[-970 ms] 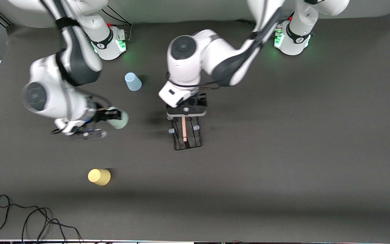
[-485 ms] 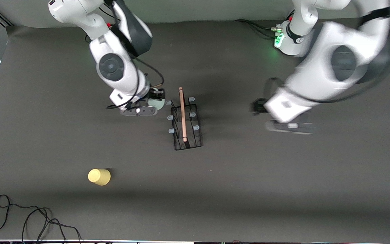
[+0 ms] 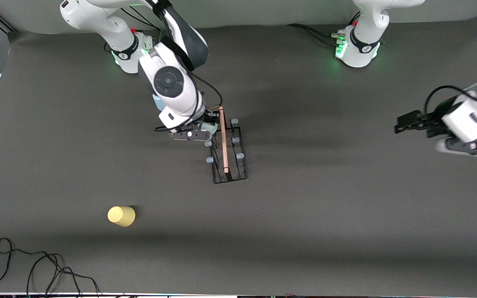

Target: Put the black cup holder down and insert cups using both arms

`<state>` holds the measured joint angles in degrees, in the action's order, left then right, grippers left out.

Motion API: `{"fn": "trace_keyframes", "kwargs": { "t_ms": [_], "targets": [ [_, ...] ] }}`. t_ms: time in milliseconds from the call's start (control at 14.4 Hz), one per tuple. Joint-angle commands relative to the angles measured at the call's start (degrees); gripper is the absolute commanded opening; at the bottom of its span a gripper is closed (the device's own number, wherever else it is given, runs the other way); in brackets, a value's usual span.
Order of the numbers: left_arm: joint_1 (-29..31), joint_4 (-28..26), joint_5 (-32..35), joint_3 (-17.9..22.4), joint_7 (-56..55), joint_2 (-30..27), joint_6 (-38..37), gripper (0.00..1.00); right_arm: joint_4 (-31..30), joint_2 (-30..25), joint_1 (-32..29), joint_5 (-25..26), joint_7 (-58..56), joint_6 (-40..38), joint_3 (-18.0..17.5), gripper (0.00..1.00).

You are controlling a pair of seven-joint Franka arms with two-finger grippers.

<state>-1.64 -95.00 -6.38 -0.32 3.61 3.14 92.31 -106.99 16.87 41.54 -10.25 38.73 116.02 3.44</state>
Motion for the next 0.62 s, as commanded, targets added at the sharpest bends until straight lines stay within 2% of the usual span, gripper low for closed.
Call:
{"fn": "trace_keyframes", "kwargs": {
  "t_ms": [0,69,139,208,416,485,554],
  "targets": [
    [-0.03,0.25,4.61,-0.65,0.08,-2.69,-3.27,1.0,1.17,0.88,0.38,-0.47,1.26,-0.01,0.95,0.56],
    [-0.03,1.47,5.49,-0.04,0.08,-2.78,-4.93,1.0,1.08,0.89,0.21,-0.39,1.0,-0.18,1.13,0.82],
    [-0.03,2.79,6.2,0.23,0.08,-2.78,-6.78,1.0,1.17,0.62,0.2,-0.39,0.65,-0.44,1.39,0.96],
    [0.06,3.68,6.72,0.4,0.08,-2.87,-8.28,1.0,1.25,0.27,0.12,-0.39,0.56,-0.62,1.48,1.0],
    [0.14,6.14,6.99,0.4,0.17,-2.87,-10.74,1.0,1.87,-0.08,0.03,-0.04,-0.75,-0.97,3.24,1.0],
    [0.15,6.67,7.17,0.4,0.17,-2.87,-11.01,1.0,1.87,-0.08,-0.23,0.05,-3.46,-1.67,4.55,1.0],
    [0.15,6.93,7.26,0.14,0.43,-2.87,-11.02,1.0,2.22,-0.08,-1.37,-0.03,-8.53,-3.24,7.69,1.0]
  ]
}}
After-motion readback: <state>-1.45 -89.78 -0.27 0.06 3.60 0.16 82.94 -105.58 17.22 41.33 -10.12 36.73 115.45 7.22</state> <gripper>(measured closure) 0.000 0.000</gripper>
